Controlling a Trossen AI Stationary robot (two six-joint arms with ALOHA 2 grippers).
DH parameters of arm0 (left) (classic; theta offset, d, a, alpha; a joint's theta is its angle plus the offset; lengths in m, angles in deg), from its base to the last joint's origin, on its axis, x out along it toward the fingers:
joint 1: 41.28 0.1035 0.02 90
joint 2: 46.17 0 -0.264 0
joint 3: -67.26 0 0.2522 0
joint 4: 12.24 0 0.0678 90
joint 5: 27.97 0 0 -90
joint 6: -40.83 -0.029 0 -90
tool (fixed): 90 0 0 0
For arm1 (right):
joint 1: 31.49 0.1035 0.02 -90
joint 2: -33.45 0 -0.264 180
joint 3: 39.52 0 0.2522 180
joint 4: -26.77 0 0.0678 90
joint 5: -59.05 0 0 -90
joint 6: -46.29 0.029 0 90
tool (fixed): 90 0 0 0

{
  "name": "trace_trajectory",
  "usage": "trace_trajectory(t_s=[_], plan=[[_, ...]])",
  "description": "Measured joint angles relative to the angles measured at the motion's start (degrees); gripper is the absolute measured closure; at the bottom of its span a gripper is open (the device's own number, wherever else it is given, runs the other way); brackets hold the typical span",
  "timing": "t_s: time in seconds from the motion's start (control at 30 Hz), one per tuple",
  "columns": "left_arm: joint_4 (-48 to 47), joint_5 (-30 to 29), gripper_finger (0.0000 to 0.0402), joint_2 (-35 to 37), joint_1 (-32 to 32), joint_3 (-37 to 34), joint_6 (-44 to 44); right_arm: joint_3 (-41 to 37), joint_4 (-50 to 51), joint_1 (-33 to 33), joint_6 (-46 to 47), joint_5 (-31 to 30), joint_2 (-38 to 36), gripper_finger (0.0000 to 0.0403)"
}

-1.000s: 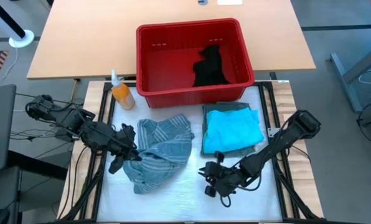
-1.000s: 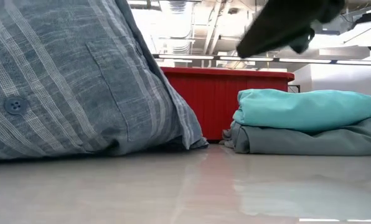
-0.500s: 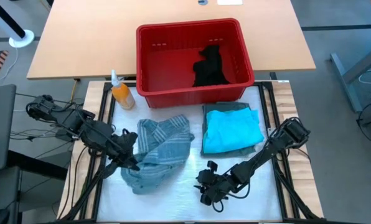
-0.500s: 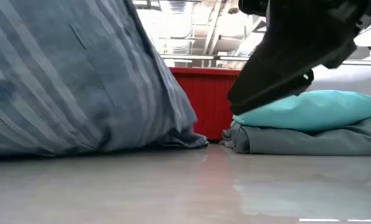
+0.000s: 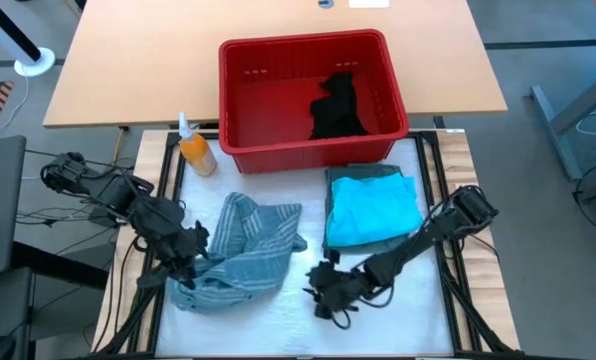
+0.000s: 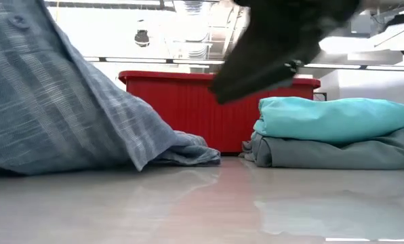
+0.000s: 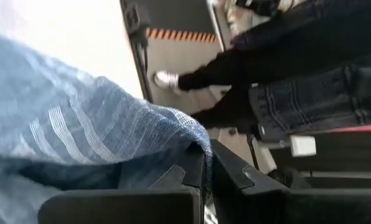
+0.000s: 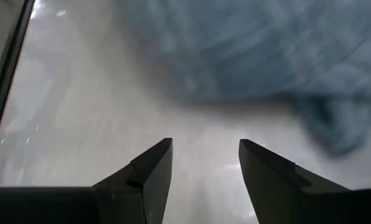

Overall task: Fold Laundry from Bin
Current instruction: Fold the blue patterned polo shirt

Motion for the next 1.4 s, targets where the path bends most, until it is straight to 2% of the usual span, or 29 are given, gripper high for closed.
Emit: trace_trajectory(t_s=[0.3,0.43,0.53,0.63,0.77,0.97,1.13,1.4], plan=[[-8.05,4.94,0.0401,0.0,0.0,0.0,-3.22,2.39,0.13,-11.35,-5.17,-0.1,-0.02,0.0188],[-10.25,6.78,0.0401,0.0,0.0,0.0,-3.66,4.37,1.04,-16.42,-14.88,3.88,-0.02,0.0188],[-11.62,6.78,0.0401,0.0,0.0,0.0,-2.12,7.26,4.14,-20.4,-26.45,13.01,-0.04,0.0188],[-11.64,5.46,0.0401,0.0,0.0,0.02,0.68,10.68,12.48,-25.59,-34.45,23.82,-0.07,0.019],[-11.64,4.72,0.0401,0.0,0.0,0.02,5.95,13.47,21.66,-32.02,-45.95,31.86,-0.09,0.0197],[-11.52,1.01,0.0401,0.0,0.09,0.02,12.84,13.46,24.54,-38.62,-56.49,46.5,0.65,0.0199],[-11.46,-1.44,0.0401,0.0,0.09,0.03,17.25,12.44,23.99,-39.92,-66.03,47.96,0.68,0.0199],[-11.44,-2.88,0.0401,0.0,0.07,0.04,21.06,12.26,22.78,-39.83,-68.68,46.81,6.67,0.0199]])
